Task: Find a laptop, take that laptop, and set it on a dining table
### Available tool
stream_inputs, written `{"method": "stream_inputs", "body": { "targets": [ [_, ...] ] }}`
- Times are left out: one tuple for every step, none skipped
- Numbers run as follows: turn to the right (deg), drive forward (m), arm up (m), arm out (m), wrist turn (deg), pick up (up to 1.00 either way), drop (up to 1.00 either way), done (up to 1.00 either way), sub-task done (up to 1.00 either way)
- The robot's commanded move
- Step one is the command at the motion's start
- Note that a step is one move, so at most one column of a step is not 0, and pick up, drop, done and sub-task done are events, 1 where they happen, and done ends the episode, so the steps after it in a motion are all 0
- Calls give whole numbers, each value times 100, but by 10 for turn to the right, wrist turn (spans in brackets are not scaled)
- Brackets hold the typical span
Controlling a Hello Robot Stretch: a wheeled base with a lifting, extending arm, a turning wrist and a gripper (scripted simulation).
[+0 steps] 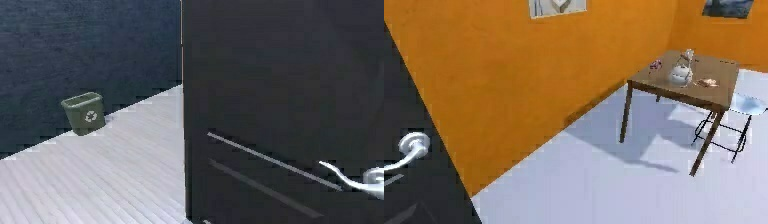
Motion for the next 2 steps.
{"method": "stream_inputs", "body": {
  "targets": [
    [-180, 0, 0, 0, 0, 0, 0, 0, 0],
    [0, 100, 0, 0, 0, 0, 0, 0, 0]
  ]
}}
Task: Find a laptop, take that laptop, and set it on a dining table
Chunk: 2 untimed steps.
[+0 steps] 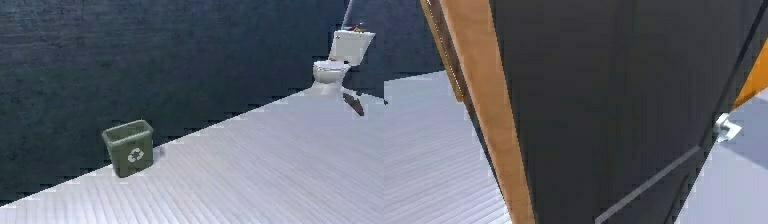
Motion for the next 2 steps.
{"method": "stream_inputs", "body": {
  "targets": [
    [-90, 0, 0, 0, 0, 0, 0, 0, 0],
    [0, 35, 0, 0, 0, 0, 0, 0, 0]
  ]
}}
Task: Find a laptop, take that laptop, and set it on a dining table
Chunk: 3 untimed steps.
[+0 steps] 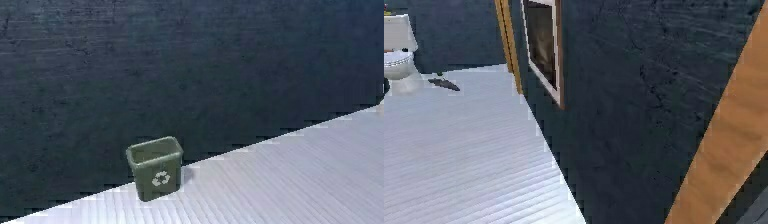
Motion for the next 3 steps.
{"method": "stream_inputs", "body": {
  "targets": [
    [450, 0, 0, 0, 0, 0, 0, 0, 0],
    [210, 0, 0, 0, 0, 0, 0, 0, 0],
    [0, 100, 0, 0, 0, 0, 0, 0, 0]
  ]
}}
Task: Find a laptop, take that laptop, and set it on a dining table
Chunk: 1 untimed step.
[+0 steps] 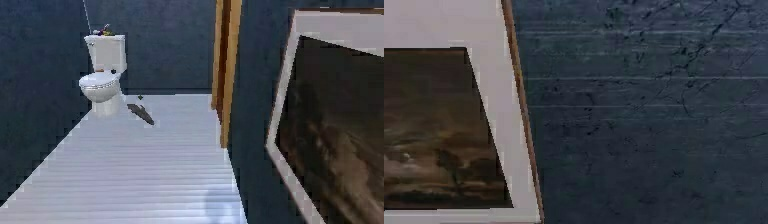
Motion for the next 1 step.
{"method": "stream_inputs", "body": {
  "targets": [
    [0, 100, 0, 0, 0, 0, 0, 0, 0]
  ]
}}
